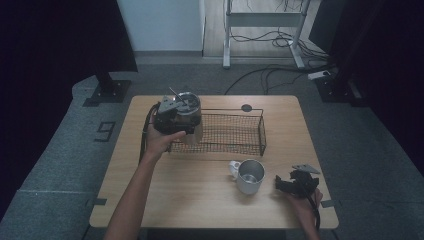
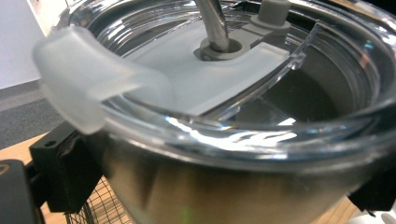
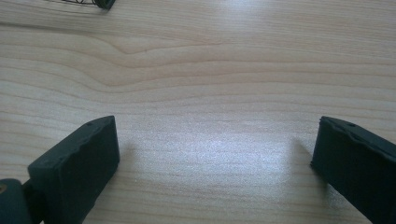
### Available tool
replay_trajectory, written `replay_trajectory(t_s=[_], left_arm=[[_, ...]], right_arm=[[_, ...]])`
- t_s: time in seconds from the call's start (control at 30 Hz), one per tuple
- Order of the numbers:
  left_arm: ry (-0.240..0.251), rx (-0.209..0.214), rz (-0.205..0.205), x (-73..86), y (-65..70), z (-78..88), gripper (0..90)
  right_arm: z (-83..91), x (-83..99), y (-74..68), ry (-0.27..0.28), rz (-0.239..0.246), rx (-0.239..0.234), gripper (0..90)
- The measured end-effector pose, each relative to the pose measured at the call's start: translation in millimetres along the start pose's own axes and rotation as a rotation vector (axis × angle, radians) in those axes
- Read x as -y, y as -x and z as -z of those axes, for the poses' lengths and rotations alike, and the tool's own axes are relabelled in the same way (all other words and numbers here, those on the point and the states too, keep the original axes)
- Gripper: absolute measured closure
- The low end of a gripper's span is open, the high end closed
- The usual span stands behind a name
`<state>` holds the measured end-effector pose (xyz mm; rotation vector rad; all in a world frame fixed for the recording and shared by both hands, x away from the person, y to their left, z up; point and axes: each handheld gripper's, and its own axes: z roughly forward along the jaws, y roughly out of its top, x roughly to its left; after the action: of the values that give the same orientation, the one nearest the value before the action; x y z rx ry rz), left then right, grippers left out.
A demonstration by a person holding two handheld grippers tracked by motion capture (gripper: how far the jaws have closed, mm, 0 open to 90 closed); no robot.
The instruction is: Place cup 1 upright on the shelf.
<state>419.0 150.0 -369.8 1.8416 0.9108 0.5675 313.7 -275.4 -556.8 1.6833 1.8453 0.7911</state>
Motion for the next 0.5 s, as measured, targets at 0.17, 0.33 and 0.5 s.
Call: replay_trajectory(t_s=[0.17,0.33,0.5], left_arm=[[-0.004,-0.001,0.007,-1.5,-3.9,-5.7,4.2],[0.003,0.005,0.013,-4.1,-8.2,-8.4,4.2],[-0.009,-0.001,0.009,-5.5,-10.3,-12.6,4.2]], right_arm=[[0.0,0.0,0.0,0.0,0.0,0.0,0.4],[0.0,0.0,0.0,0.0,0.0,0.0,0.4],[0.0,0.0,0.0,0.0,0.0,0.0,0.4]])
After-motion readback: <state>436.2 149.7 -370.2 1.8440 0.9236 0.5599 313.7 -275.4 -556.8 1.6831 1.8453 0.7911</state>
